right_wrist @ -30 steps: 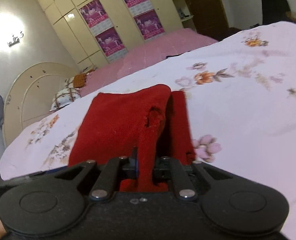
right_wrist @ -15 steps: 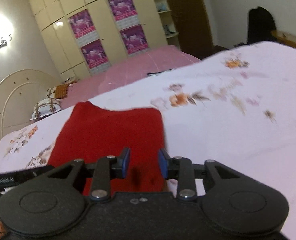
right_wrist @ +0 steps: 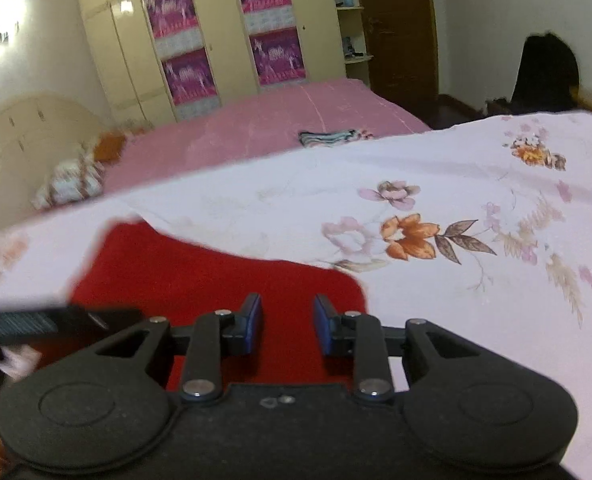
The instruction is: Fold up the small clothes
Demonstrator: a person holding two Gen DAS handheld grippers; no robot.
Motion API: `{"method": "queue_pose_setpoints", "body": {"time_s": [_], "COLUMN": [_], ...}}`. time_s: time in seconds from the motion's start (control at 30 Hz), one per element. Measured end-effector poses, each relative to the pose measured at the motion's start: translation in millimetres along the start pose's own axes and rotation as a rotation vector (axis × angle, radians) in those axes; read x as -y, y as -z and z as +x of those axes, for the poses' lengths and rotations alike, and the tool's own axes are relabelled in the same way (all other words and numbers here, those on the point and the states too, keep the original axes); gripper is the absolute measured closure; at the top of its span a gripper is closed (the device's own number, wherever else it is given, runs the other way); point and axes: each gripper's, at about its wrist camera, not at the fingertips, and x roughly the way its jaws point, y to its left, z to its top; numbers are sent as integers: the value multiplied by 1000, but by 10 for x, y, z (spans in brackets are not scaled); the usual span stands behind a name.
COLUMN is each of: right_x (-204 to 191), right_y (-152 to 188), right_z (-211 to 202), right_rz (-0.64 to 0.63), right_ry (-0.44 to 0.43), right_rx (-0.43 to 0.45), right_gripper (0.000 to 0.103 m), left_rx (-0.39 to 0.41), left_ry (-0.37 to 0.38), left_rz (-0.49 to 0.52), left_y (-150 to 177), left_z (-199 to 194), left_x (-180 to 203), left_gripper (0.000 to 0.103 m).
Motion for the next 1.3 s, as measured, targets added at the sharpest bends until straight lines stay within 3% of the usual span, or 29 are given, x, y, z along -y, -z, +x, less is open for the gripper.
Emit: {"method": "queue_pose_setpoints", "body": {"time_s": [0.23, 0.33, 0.43, 0.6, 0.77, 1.0, 1.13, 1.3], "right_x": [26, 0, 20, -137, -161, -269, -262, -262], "right_y": [98, -27, -37, 225, 606, 643, 928, 962], "right_z": [23, -24, -334, -798, -812, -1126, -1083, -1283], "right_rz": [23, 6, 52, -45, -94, -107, -148, -131], "right_ry": [3, -10, -79, -87, -85, -90, -57, -58], "right_rx": [58, 18, 53, 88, 13, 41, -39, -4], "right_gripper": [75, 74, 72, 72, 72, 71, 71, 69], "left_rx": [25, 76, 105, 74, 18, -4, 12, -4], "left_ry": [-43, -57, -27, 9, 14, -3, -25, -33], "left_rz": [37, 71, 116, 151, 122, 182, 223, 205], "left_y": [27, 112, 272, 636, 981, 1211, 1366, 1376], "left_z": [75, -159, -486, -833, -848, -1055, -1106, -1178], "left_x": [62, 127, 132, 102, -51, 20, 46, 45], "left_gripper": [6, 6, 6, 6, 6, 6, 6, 6]}}
